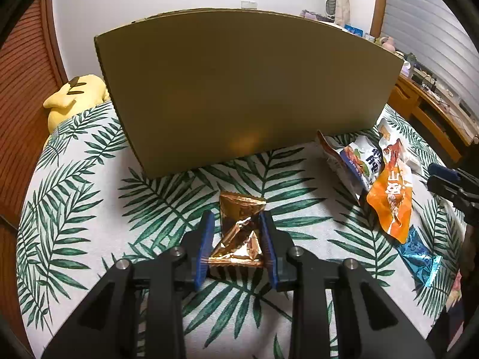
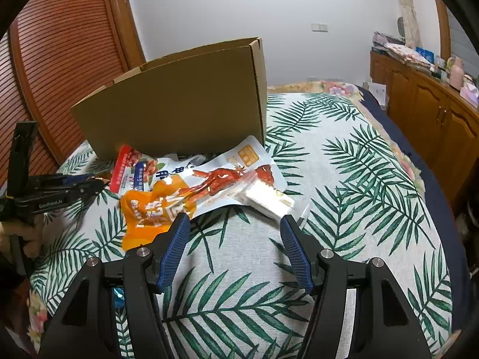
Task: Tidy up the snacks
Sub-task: 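Grasp the gold wrapper with the left gripper while the right grasps the clear sachet, then lift both held snacks and carry them over the cardboard box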
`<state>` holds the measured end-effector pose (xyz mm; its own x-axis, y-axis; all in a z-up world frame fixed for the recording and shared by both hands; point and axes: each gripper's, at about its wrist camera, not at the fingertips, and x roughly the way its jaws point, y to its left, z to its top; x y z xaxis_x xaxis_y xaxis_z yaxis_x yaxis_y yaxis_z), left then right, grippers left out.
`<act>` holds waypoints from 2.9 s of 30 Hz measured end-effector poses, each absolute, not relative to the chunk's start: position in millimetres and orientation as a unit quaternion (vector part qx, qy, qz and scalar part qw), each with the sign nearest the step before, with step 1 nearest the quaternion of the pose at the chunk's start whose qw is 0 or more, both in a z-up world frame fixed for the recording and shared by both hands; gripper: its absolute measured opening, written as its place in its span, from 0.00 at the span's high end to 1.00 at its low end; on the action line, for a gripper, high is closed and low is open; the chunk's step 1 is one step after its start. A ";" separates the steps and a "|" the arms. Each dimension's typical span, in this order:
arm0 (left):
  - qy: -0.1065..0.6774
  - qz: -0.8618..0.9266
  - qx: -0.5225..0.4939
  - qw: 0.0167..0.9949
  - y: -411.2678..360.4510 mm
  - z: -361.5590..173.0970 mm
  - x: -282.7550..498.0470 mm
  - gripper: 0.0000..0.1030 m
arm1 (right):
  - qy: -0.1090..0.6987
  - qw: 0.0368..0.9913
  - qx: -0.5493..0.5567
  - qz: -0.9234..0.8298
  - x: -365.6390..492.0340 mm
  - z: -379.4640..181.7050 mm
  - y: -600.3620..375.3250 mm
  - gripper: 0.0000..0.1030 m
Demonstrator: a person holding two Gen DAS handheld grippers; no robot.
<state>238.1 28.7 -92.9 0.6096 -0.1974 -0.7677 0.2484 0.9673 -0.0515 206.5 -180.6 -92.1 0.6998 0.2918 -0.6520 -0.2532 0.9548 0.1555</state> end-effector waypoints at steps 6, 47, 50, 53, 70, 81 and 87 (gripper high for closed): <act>0.422 -0.117 0.032 0.898 28.1 -92.0 238.2 0.71 | 0.360 0.921 0.028 0.147 206.7 -90.4 -184.6 0.38; 0.386 -0.094 0.044 0.917 23.8 -82.6 226.4 0.71 | 0.458 0.853 -0.113 0.224 250.0 -103.4 -169.5 0.56; 0.385 -0.094 0.043 0.917 24.0 -82.4 225.7 0.71 | 0.448 0.863 -0.116 0.203 250.1 -103.3 -171.1 0.80; 0.384 -0.094 0.043 0.917 23.8 -82.1 225.4 0.71 | 0.440 0.870 -0.103 0.196 247.2 -102.2 -174.8 0.81; 0.360 -0.090 0.044 0.928 24.4 -75.0 217.0 0.71 | 0.383 0.908 0.010 0.167 191.4 -89.5 -196.5 0.81; 0.329 -0.101 0.024 0.939 30.1 -60.1 207.0 0.76 | 0.361 0.918 0.012 0.163 175.9 -70.9 -188.3 0.81; 0.301 -0.119 0.006 0.946 28.7 -32.9 196.4 0.80 | 0.338 0.926 0.011 0.167 165.9 -50.4 -182.6 0.81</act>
